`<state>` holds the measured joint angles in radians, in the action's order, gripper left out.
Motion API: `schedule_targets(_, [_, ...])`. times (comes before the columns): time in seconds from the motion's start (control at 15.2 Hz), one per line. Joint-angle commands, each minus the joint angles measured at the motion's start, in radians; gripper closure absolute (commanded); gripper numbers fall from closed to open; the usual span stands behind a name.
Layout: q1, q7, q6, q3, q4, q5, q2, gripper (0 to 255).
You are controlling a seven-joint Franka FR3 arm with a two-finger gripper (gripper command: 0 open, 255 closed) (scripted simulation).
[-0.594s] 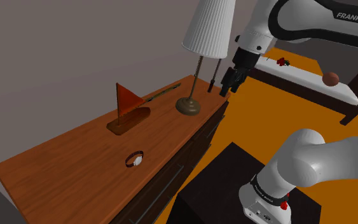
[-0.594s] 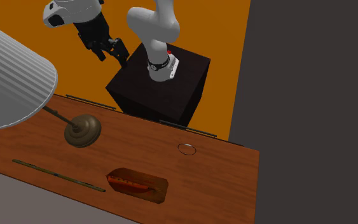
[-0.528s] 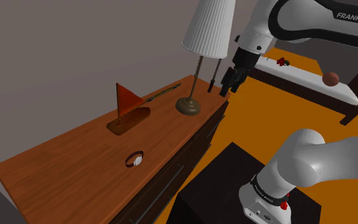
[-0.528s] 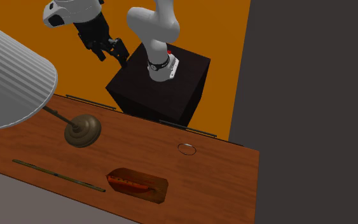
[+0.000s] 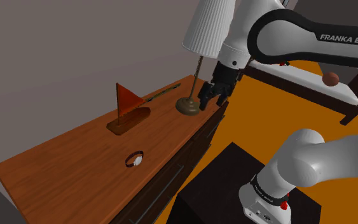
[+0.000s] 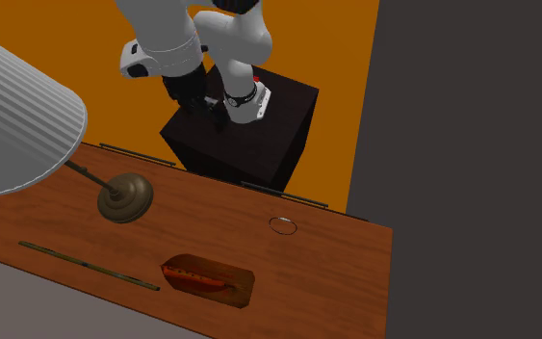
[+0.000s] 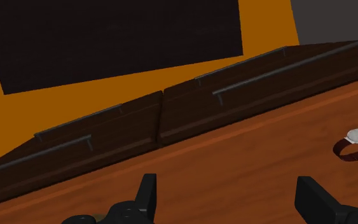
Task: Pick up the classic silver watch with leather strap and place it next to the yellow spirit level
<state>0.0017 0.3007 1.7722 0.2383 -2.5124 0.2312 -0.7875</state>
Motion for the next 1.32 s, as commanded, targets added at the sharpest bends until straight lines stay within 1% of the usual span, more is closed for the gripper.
schedule_targets(0.0, [-0.001,0.090,0.045,0.063,-0.009,0.029,0.027,0])
schedule_targets(0.2, [-0.010,0.221,0.112,0.160,0.003,0.060,0.094,0])
schedule_targets(0.4, [-0.032,0.356,0.180,0.258,0.032,0.075,0.181,0])
schedule_targets(0.59, [-0.068,0.497,0.246,0.359,0.078,0.065,0.285,0])
schedule_targets(0.73, [-0.100,0.598,0.288,0.428,0.116,0.040,0.364,0])
schedule_targets(0.86, [-0.139,0.708,0.327,0.500,0.161,-0.003,0.453,0])
schedule_targets(0.99, [-0.180,0.832,0.361,0.570,0.211,-0.072,0.554,0])
schedule_targets(1.12, [-0.218,0.973,0.386,0.637,0.269,-0.172,0.672,0])
schedule_targets(1.25, [-0.233,1.131,0.396,0.681,0.334,-0.305,0.808,0])
